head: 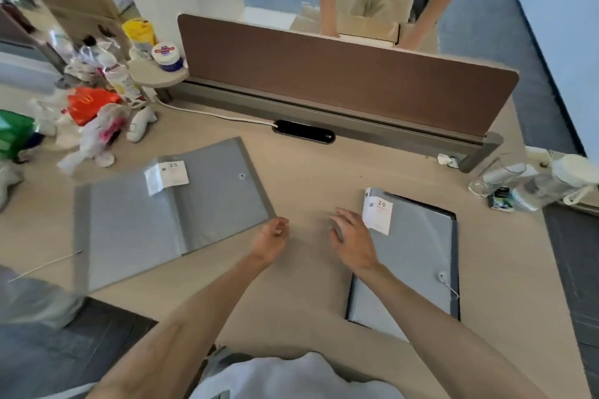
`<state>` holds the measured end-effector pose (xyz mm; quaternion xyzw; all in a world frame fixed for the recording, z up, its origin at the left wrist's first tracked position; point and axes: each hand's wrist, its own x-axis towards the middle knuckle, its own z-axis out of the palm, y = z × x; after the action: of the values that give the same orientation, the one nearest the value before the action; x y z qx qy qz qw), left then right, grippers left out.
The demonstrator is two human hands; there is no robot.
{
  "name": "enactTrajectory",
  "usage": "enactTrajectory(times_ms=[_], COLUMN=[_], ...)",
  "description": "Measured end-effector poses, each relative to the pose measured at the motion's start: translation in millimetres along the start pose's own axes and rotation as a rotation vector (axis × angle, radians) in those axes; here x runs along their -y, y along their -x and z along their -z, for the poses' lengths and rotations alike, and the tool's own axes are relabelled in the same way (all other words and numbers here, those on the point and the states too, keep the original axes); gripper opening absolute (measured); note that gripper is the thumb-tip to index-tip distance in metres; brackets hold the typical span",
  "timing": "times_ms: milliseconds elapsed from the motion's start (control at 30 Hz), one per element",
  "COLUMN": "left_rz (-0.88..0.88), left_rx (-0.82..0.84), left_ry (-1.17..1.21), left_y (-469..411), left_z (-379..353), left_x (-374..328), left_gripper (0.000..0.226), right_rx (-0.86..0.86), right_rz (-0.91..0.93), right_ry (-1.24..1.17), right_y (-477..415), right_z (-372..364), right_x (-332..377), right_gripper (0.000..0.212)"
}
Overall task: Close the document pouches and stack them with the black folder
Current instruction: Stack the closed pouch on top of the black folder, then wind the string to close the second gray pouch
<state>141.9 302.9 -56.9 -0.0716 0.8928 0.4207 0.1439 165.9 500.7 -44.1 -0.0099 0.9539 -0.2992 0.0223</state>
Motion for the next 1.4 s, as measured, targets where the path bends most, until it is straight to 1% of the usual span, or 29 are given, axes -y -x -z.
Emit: enactTrajectory(times_ms=[67,133,200,333,433,500,567,633,733,867,1000,1033,1067,1100,1133,1200,1300,1333,1400], left_rz=[0.003,0.021,0.087,0.115,0.111,0.127,0.203,0.251,0.220,0.198,0.183,0.158,0.129,0.097,0.071,0.041,0.027,0.010,-0.046], left_rx=[-0.016,-0.025,-0.026,-0.068,-0.096,-0.092,-0.061,-0.026,0.066,0.118,0.116,0.111,0.107,0.107,0.118,0.160,0.226,0.259,0.338], left_ry=[-0.053,-0.020,0.033,0.080,0.030,-0.026,-0.100,-0.127,-0.210,-0.373,-0.401,-0.421,-0.449,-0.477,-0.499,-0.535,-0.589,-0.626,-0.725], left_y=[-2.7,-7.1,-14.3,-38.6,-57.1,-69.0,-76.0,-80.1,-82.1,-84.0,-81.1,-78.8,-75.9,-72.7,-69.2,-63.8,-57.1,-53.4,-46.0], left_z=[30.7,56.4,84.8,142.5,176.5,191.3,201.8,206.4,202.5,194.8,188.5,187.1,185.3,183.0,181.0,178.4,177.5,177.4,175.8], left_x=[20.1,44.1,67.8,107.7,132.4,146.9,154.4,159.5,169.1,171.0,171.2,173.4,176.1,179.5,182.1,186.3,184.9,183.2,181.0], left_gripper=[0.021,0.025,0.029,0.031,0.030,0.038,0.058,0.077,0.092,0.106,0.110,0.109,0.108,0.107,0.107,0.112,0.130,0.136,0.142], right_rx=[0.036,0.080,0.145,0.177,0.160,0.133,0.100,0.080,0.109,0.129,0.200,0.207,0.207,0.223,0.263,0.334,0.288,0.249,0.231], right_rz=[0.007,-0.020,-0.068,-0.258,-0.424,-0.491,-0.532,-0.546,-0.570,-0.620,-0.672,-0.697,-0.712,-0.710,-0.687,-0.669,-0.668,-0.679,-0.673], right_ry=[0.010,-0.007,-0.033,-0.119,-0.186,-0.221,-0.214,-0.180,-0.124,-0.160,-0.215,-0.231,-0.236,-0.217,-0.183,-0.093,-0.078,-0.094,-0.090], right_y=[-13.6,-25.9,-41.0,-84.8,-114.6,-125.3,-131.8,-135.9,-141.3,-147.8,-142.4,-139.0,-136.7,-136.0,-134.5,-131.4,-127.6,-125.2,-119.3], right_z=[-21.1,-41.7,-61.7,-92.8,-110.1,-120.9,-131.3,-139.8,-144.8,-137.6,-135.5,-136.4,-138.1,-140.3,-140.2,-142.7,-147.9,-147.2,-139.9], right_x=[23.8,46.9,70.2,110.4,131.2,141.4,147.8,151.1,155.7,159.1,145.2,143.1,141.4,139.4,140.3,144.5,145.6,143.3,135.7], right_gripper=[0.033,0.033,0.035,0.042,0.046,0.042,0.037,0.037,0.042,0.041,0.040,0.038,0.031,0.018,0.012,0.022,0.029,0.036,0.047])
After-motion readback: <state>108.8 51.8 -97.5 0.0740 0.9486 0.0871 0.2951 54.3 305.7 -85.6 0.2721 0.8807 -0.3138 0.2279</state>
